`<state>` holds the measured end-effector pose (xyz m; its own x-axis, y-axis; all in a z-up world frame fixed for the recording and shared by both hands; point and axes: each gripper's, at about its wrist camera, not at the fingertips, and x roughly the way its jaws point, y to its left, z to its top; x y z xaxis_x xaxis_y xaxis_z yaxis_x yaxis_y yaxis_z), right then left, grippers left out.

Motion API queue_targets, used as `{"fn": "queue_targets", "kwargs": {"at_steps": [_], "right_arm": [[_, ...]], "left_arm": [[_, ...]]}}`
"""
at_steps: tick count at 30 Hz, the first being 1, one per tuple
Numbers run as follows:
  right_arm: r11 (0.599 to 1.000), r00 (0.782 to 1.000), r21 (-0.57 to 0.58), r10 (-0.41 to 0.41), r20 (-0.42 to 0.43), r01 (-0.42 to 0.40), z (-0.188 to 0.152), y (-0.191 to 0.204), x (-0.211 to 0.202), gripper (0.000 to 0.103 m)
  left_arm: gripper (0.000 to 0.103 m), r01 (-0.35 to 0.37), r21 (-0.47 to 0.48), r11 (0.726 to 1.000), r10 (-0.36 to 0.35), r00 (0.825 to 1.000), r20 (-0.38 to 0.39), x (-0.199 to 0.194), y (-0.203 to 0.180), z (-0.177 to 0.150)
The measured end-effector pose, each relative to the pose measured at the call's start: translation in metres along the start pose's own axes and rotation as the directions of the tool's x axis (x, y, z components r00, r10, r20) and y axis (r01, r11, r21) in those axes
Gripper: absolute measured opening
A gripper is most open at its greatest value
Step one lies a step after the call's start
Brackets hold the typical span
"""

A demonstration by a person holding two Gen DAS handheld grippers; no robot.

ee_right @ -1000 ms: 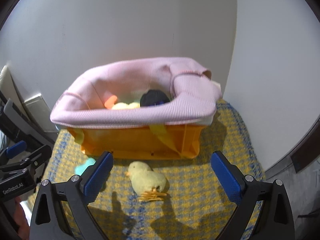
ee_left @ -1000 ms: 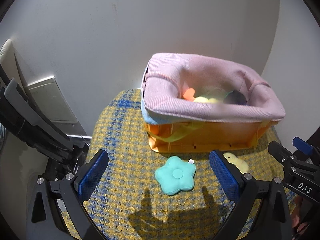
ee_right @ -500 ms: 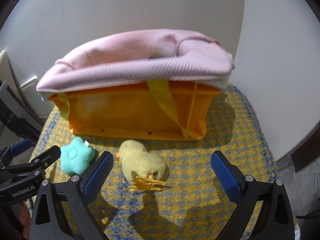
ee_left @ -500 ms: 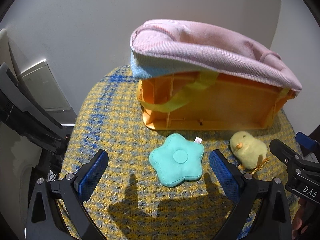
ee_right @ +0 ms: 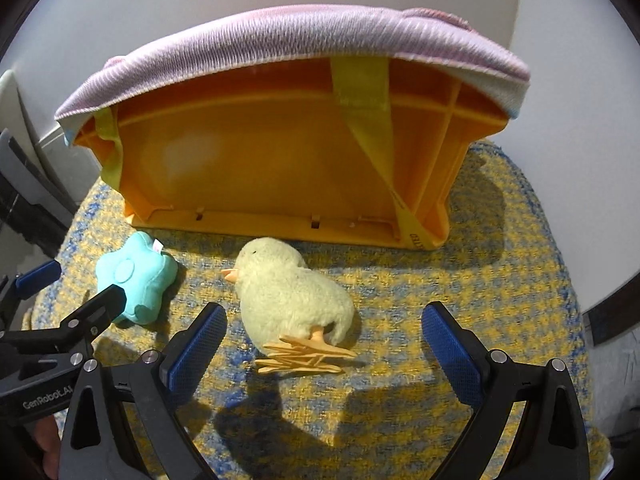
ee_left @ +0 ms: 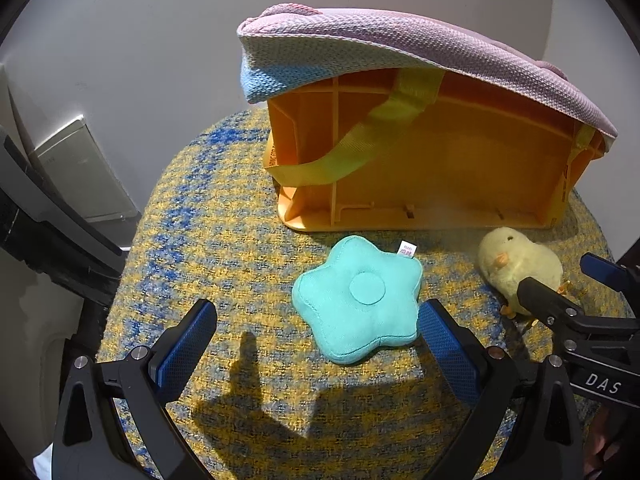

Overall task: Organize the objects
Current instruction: 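Grasp the yellow plush chick with the right tool while the left tool grasps the teal star cushion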

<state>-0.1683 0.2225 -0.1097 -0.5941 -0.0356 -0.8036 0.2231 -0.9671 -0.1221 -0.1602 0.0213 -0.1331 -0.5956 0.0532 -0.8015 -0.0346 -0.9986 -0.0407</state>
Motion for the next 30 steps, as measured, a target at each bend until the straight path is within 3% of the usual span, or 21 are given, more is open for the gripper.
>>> {"fn": "queue_targets", "kwargs": {"at_steps": [8,17,22,24,29,30], "right_arm": [[1.000,0.999,0.022,0.009,-0.034,-0.008,0.001,-0.004,0.019,0.095],[0.997,0.997,0.028,0.069,-0.043,-0.068,0.002,-0.007,0.025,0.084],[0.995,0.994,0.022,0.099,-0.052,-0.098,0.001,-0.004,0.026,0.071],[0.993,0.992,0.012,0.116,-0.050,-0.116,0.001,-0.001,0.025,0.063],[0.994,0.993,0.001,0.106,-0.046,-0.106,0.000,0.002,0.023,0.062],[0.995,0.994,0.003,0.105,-0.045,-0.104,-0.001,0.001,0.022,0.062]], "left_arm": [[0.103,0.031,0.021,0.999,-0.031,0.999,-0.025,0.014,-0.009,-0.002],[0.103,0.074,-0.029,0.997,-0.076,0.993,-0.085,0.036,0.000,-0.003],[0.102,0.073,-0.026,0.997,-0.075,0.993,-0.089,0.038,-0.001,-0.006],[0.100,0.071,-0.015,0.997,-0.072,0.993,-0.090,0.038,-0.003,-0.008],[0.076,0.086,0.030,0.996,-0.083,0.993,-0.078,0.031,-0.012,-0.012],[0.076,0.078,0.039,0.996,-0.075,0.994,-0.078,0.029,-0.014,-0.012]]}}
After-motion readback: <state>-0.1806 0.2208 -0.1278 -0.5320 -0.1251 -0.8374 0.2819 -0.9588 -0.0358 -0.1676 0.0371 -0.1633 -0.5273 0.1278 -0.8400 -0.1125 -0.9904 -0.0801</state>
